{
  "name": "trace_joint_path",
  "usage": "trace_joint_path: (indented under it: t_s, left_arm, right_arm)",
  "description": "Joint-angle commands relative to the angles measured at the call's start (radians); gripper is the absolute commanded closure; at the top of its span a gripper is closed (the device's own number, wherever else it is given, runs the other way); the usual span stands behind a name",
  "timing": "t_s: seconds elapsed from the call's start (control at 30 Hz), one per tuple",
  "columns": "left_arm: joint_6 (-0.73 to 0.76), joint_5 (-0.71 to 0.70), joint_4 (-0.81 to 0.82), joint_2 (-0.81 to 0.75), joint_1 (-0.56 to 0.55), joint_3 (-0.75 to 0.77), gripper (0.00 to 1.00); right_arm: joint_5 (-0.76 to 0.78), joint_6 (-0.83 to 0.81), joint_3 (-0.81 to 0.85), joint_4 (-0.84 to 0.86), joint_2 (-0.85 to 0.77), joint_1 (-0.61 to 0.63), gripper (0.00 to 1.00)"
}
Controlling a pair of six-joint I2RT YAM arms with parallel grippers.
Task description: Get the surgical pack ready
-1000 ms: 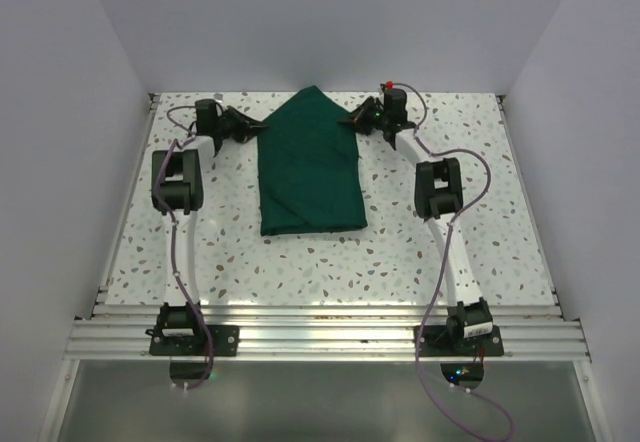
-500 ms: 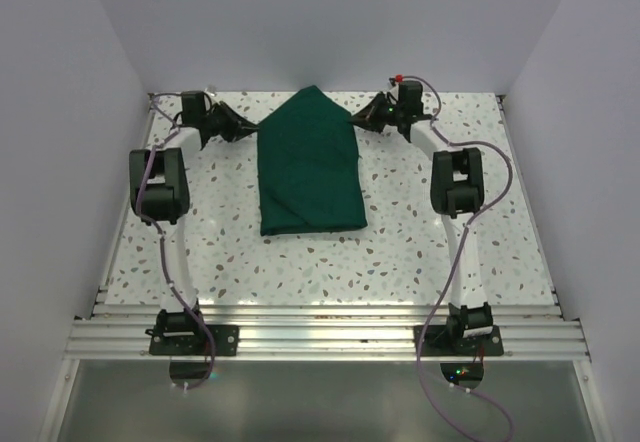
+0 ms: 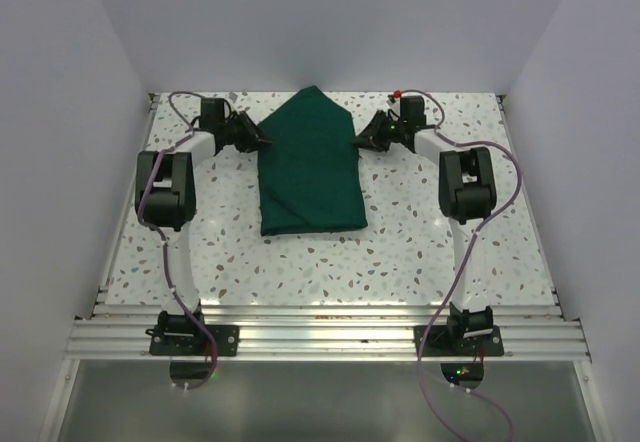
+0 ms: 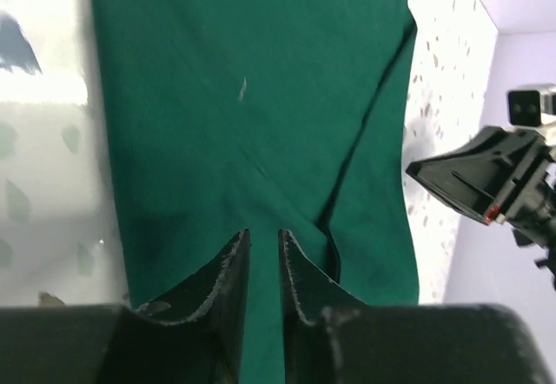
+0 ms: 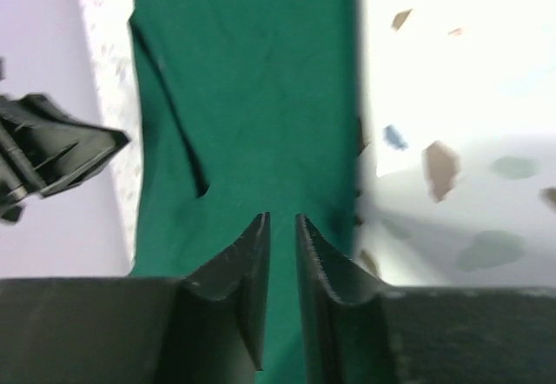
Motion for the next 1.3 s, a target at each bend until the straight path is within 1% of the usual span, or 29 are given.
trace_joint_path:
  t_s: [0.0,0.07,0.13,0.2,0.23,0.37,0.4,0.43,0.53,0.57,0.67,0.83,1.0,1.03,1.1,1.2,1.23,1.27]
  left_arm:
    - [0.071,-0.130,-0.005,0.014,0.009,0.110,0.76]
    - [0.081,-0.155,-0.007,0.020,0.010,0.139,0.73]
    - [0.084,-0.192,-0.007,0.025,0.012,0.142,0.69]
    - [0.086,-0.209,-0.005,0.037,0.013,0.148,0.66]
    - [0.087,-0.221,-0.008,0.057,0.013,0.159,0.65]
    - [0.077,-0.261,0.058,0.097,0.013,0.135,0.64]
    - [0.074,-0.265,0.059,0.110,0.015,0.139,0.64]
    - [0.072,-0.275,0.094,0.138,0.015,0.156,0.64]
    - [0.066,-0.305,0.091,0.188,0.015,0.201,0.63]
    - [0.063,-0.310,0.088,0.199,0.015,0.213,0.63]
    - [0.043,-0.315,0.076,0.245,0.015,0.268,0.62]
    - [0.022,-0.302,0.076,0.302,0.015,0.331,0.62]
    - [0.012,-0.293,0.076,0.330,0.015,0.351,0.61]
    - [0.005,-0.288,0.076,0.333,0.015,0.352,0.61]
    - [-0.008,-0.272,0.076,0.347,0.015,0.356,0.63]
    - [-0.017,-0.253,0.081,0.353,0.015,0.351,0.67]
    - [-0.021,-0.247,0.082,0.354,0.015,0.351,0.69]
    - [-0.025,-0.238,0.084,0.354,0.015,0.351,0.74]
  right_arm:
    - [0.155,-0.082,0.031,0.002,-0.029,-0.001,0.76]
    - [0.195,-0.090,0.054,-0.006,-0.009,-0.004,0.68]
    - [0.198,-0.109,0.132,-0.033,0.030,-0.004,0.61]
    - [0.201,-0.146,0.223,-0.084,0.092,-0.001,0.56]
    - [0.204,-0.157,0.246,-0.093,0.112,-0.002,0.50]
    - [0.215,-0.192,0.344,-0.097,0.211,0.001,0.40]
    - [0.216,-0.203,0.408,-0.107,0.258,0.001,0.38]
    - [0.221,-0.208,0.444,-0.117,0.281,0.000,0.37]
    - [0.230,-0.200,0.562,-0.142,0.364,0.001,0.34]
    - [0.229,-0.192,0.606,-0.141,0.384,0.003,0.35]
    - [0.230,-0.168,0.669,-0.145,0.441,0.013,0.37]
    - [0.236,-0.156,0.694,-0.145,0.476,0.047,0.43]
    - [0.238,-0.128,0.734,-0.154,0.499,0.058,0.46]
    - [0.236,-0.123,0.734,-0.154,0.504,0.059,0.48]
    - [0.235,-0.111,0.736,-0.159,0.508,0.059,0.51]
    - [0.244,-0.096,0.737,-0.151,0.511,0.062,0.57]
    - [0.249,-0.094,0.739,-0.147,0.511,0.062,0.62]
    - [0.253,-0.085,0.742,-0.145,0.513,0.062,0.63]
